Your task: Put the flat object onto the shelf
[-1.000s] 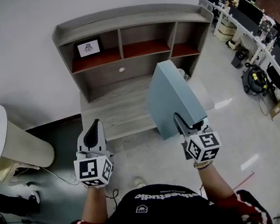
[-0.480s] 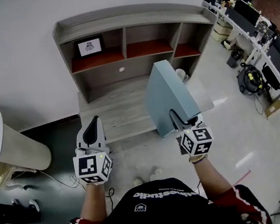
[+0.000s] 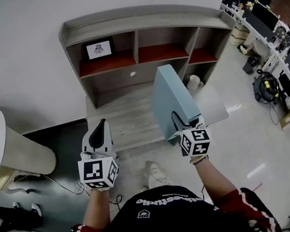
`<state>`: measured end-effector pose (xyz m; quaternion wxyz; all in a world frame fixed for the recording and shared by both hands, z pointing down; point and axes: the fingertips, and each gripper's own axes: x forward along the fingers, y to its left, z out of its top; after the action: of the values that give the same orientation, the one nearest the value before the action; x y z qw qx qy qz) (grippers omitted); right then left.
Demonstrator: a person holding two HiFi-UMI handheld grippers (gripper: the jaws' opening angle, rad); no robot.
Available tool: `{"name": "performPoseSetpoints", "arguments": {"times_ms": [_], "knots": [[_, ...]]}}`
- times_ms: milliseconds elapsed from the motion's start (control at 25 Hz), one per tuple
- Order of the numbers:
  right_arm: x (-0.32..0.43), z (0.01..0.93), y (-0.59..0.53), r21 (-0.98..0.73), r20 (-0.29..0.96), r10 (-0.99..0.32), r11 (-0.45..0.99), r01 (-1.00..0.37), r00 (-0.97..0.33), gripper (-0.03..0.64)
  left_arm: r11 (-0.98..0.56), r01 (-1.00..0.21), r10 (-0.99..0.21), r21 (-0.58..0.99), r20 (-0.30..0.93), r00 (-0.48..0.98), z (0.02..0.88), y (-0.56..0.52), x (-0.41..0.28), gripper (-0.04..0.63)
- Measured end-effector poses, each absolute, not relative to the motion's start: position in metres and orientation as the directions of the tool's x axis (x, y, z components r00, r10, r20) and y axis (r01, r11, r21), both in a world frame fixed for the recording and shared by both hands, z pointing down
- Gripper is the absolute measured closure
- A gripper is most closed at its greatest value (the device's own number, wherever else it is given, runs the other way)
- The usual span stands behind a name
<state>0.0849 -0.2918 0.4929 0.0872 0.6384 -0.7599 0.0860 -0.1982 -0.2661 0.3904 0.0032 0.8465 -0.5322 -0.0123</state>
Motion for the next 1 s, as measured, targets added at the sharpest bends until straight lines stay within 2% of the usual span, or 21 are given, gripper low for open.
{"name": "performPoseSetpoints", "arguments": {"times_ms": [1000], "knots": [[0.091,0.595,-0.421,0.003,0.365,-0.922,0.142,-0.990,-0.131,0.350,-0.408,-0.913,-0.912,0.005,0.049,0.408,0.405,-0.350,-0.168,0.589]]}}
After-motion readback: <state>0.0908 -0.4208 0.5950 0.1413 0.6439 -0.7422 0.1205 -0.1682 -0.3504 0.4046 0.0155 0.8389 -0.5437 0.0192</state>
